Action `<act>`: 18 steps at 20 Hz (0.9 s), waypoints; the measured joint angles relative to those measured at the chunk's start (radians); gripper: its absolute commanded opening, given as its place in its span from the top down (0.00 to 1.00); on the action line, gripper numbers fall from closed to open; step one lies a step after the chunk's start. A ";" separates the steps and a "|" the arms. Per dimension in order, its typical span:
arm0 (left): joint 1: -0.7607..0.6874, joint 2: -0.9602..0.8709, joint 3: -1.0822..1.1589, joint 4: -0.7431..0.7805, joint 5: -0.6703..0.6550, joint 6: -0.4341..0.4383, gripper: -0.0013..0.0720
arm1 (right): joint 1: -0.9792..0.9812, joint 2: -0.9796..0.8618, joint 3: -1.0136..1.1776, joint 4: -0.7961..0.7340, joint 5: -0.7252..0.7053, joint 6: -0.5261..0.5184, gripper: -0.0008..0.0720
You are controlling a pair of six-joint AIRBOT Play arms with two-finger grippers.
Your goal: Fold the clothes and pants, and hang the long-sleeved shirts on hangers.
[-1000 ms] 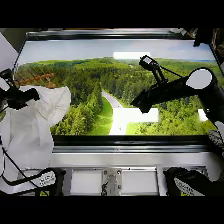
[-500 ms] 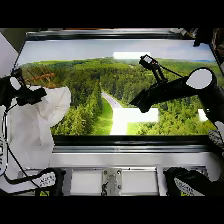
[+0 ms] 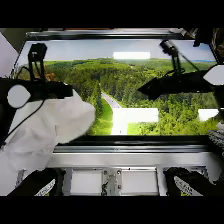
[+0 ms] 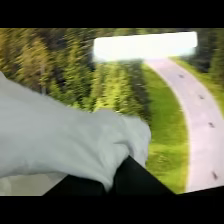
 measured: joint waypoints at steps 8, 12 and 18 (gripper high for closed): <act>-0.351 -0.173 0.175 -0.002 0.299 -0.074 0.96 | -0.299 0.090 0.003 -0.062 -0.155 0.178 0.97; -0.377 -0.445 0.441 -0.077 0.420 -0.055 0.96 | -0.378 0.100 0.003 -0.084 -0.179 0.202 0.97; -0.346 -0.726 0.754 -0.179 0.410 0.037 0.01 | -0.408 0.103 0.003 -0.241 -0.202 0.264 0.97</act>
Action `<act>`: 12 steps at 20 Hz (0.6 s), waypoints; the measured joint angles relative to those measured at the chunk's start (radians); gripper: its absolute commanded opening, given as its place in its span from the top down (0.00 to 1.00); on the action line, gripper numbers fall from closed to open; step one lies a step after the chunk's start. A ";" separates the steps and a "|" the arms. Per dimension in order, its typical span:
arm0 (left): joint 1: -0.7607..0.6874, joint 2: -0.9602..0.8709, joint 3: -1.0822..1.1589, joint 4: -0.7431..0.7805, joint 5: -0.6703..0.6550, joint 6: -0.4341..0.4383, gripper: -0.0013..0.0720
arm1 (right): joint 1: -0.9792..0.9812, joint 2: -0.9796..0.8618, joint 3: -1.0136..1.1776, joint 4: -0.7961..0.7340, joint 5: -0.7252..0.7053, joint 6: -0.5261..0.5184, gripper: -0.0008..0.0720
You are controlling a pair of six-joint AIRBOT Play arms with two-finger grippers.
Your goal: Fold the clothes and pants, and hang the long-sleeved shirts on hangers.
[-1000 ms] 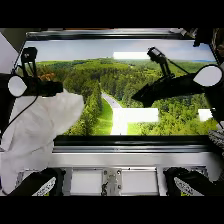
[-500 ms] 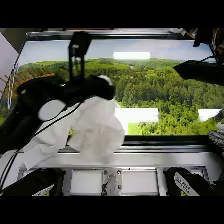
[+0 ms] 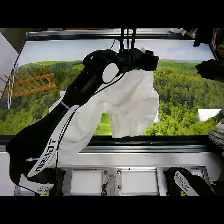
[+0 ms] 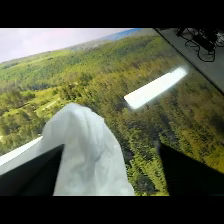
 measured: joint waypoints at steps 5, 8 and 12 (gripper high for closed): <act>0.161 0.052 -0.117 -0.011 -0.261 0.060 0.01 | -0.003 0.000 -0.003 -0.071 0.002 0.021 0.97; 0.235 0.169 -0.383 -0.018 -0.364 0.091 0.01 | -0.003 0.000 -0.017 -0.081 0.005 0.025 0.97; 0.240 0.321 -0.757 -0.021 -0.378 0.109 0.01 | -0.003 0.000 -0.062 -0.088 0.008 0.030 0.97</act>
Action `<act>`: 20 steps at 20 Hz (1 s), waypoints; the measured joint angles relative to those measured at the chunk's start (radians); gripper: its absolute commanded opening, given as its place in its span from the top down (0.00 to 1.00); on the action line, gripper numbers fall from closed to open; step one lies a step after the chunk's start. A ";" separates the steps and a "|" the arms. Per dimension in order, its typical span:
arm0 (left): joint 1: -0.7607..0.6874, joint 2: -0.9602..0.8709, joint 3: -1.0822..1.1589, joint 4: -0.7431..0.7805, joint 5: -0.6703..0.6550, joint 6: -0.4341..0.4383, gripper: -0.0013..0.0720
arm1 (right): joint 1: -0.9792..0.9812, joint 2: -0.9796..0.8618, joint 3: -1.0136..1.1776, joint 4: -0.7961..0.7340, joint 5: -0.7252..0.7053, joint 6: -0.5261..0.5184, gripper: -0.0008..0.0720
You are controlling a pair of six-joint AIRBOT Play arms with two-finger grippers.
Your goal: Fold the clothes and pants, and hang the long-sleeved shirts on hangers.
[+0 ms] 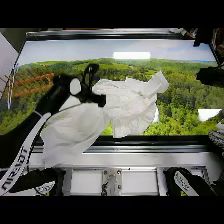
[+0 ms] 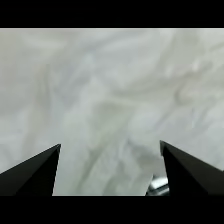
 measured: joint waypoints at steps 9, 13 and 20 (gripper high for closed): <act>-0.151 0.134 -0.408 0.009 0.096 -0.003 0.01 | 0.000 -0.007 -0.118 0.001 0.006 0.002 0.96; -0.168 0.054 -0.410 0.094 0.100 -0.096 0.71 | 0.000 -0.042 -0.136 0.063 0.007 0.003 0.11; -0.094 0.005 -0.302 0.235 0.010 -0.166 0.96 | 0.056 -0.232 -0.141 0.190 0.004 0.002 0.02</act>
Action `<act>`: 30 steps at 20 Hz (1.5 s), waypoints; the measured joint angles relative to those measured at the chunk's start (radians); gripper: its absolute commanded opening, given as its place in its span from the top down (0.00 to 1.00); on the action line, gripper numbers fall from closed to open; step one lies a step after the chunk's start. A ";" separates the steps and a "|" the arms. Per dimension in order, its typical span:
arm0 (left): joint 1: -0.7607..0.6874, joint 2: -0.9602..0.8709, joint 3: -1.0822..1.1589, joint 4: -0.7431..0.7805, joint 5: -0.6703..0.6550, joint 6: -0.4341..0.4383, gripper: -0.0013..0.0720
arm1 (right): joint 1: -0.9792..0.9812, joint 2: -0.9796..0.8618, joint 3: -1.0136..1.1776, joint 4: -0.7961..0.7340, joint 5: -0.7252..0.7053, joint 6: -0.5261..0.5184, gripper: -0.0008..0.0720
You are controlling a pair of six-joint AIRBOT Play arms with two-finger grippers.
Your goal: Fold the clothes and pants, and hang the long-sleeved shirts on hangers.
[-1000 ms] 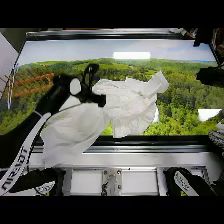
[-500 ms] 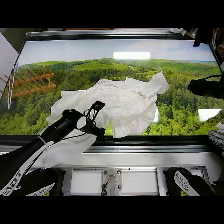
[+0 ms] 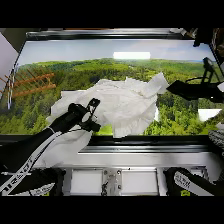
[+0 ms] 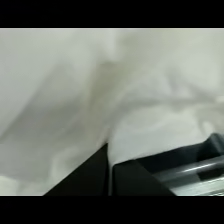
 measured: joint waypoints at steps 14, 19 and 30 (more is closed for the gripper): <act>0.300 0.224 0.321 0.028 0.000 0.057 0.96 | 0.132 -0.251 0.235 0.052 -0.082 0.039 0.97; 0.303 0.191 0.848 0.024 0.090 0.121 0.96 | 0.098 -0.139 0.713 0.052 -0.028 0.041 0.97; 0.365 0.193 0.780 0.023 0.212 0.156 0.96 | 0.241 0.145 0.760 -0.207 0.065 0.064 0.97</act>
